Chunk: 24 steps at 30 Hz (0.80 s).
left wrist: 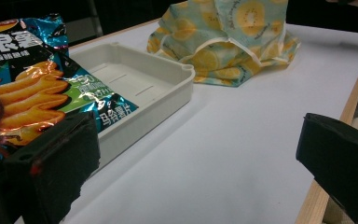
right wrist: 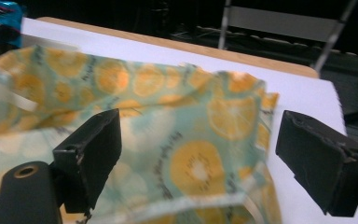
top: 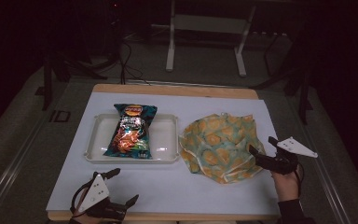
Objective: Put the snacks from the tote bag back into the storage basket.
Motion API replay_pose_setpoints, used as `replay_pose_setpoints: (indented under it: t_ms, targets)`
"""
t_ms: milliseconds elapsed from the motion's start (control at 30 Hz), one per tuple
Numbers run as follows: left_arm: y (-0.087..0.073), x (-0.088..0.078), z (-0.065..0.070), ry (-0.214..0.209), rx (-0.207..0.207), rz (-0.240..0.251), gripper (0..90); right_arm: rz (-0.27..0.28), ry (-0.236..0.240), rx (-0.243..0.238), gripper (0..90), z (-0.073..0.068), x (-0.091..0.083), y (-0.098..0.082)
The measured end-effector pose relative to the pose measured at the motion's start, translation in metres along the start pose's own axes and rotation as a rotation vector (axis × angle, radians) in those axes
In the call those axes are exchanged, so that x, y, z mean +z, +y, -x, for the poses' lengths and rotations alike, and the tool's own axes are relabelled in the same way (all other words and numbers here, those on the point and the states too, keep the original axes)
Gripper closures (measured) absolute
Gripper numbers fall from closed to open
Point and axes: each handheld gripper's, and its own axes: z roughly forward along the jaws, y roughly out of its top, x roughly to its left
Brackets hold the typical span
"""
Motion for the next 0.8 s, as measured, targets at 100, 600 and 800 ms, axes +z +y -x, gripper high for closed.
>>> replay_pose_setpoints:
  t_ms: [100,600,800]
  targets:
    - [0.0,0.0,0.0,0.0,0.0,0.0,0.1,0.007,-0.022,0.011,13.9,0.003,-0.005,-0.007]
    - [0.0,0.0,0.0,-0.004,0.002,0.002,0.1,0.035,-0.139,0.015,11.8,0.011,-0.017,-0.033]
    - [0.0,0.0,0.001,-0.007,0.003,0.002,0.1,0.048,-0.207,0.035,10.5,0.011,-0.019,-0.043]
